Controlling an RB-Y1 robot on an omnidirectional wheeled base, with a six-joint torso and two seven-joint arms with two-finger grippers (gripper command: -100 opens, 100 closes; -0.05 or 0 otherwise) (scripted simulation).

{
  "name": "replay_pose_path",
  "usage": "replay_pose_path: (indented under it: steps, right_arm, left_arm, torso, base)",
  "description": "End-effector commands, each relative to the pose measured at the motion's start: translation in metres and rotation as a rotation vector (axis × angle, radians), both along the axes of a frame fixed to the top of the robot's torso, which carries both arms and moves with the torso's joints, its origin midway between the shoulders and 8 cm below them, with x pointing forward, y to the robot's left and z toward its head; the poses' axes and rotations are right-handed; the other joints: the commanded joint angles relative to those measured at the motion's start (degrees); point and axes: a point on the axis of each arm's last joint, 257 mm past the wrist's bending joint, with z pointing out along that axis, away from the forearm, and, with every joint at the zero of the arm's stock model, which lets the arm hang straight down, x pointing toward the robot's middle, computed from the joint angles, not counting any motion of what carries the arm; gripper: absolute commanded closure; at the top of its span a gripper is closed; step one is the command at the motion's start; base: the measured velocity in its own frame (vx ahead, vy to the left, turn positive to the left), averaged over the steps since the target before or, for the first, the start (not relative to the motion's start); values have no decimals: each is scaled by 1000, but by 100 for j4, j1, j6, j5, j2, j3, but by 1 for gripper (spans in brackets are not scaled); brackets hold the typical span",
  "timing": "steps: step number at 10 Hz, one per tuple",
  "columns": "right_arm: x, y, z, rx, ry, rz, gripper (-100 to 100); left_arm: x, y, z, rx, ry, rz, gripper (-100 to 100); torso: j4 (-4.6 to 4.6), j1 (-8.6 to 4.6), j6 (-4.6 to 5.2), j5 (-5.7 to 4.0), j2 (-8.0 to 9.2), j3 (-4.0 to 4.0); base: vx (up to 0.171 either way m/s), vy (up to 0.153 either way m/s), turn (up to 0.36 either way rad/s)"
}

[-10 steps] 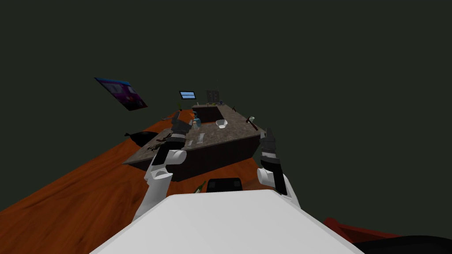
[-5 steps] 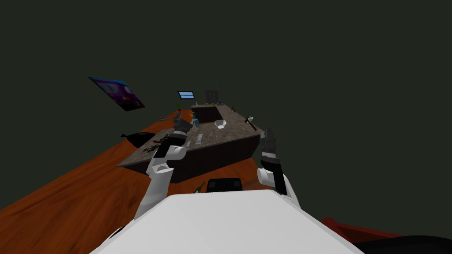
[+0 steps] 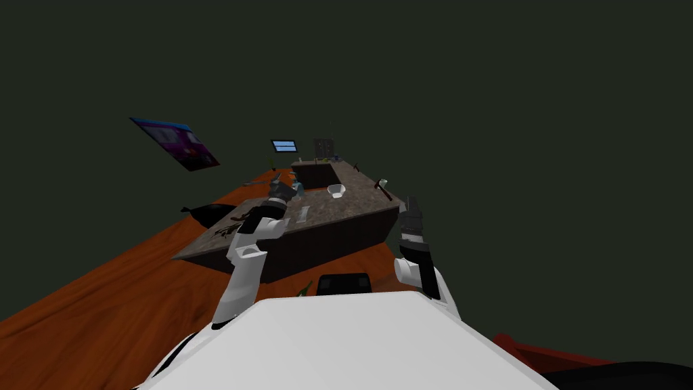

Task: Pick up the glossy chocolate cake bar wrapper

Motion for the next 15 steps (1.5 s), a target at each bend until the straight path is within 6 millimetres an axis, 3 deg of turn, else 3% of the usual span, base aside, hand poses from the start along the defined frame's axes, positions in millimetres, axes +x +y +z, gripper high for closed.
replay_pose_path:
  steps: [1,9,15]
  right_arm:
    - [0,0,0,0,0,0,0]
    - [0,0,0,0,0,0,0]
    - [0,0,0,0,0,0,0]
  left_arm:
    - [8,4,-9,-32,45,-4,-100]
    - [46,29,-47,-204,244,0,-100]
    - [62,48,-81,-324,394,28,-100]
  torso:
    - [0,0,0,0,0,0]
    - [0,6,-2,1,3,1]
    - [0,8,-2,2,3,1]
  base:
    - [22,-27,-18]
    - [21,-16,-9]
    - [26,-14,-1]
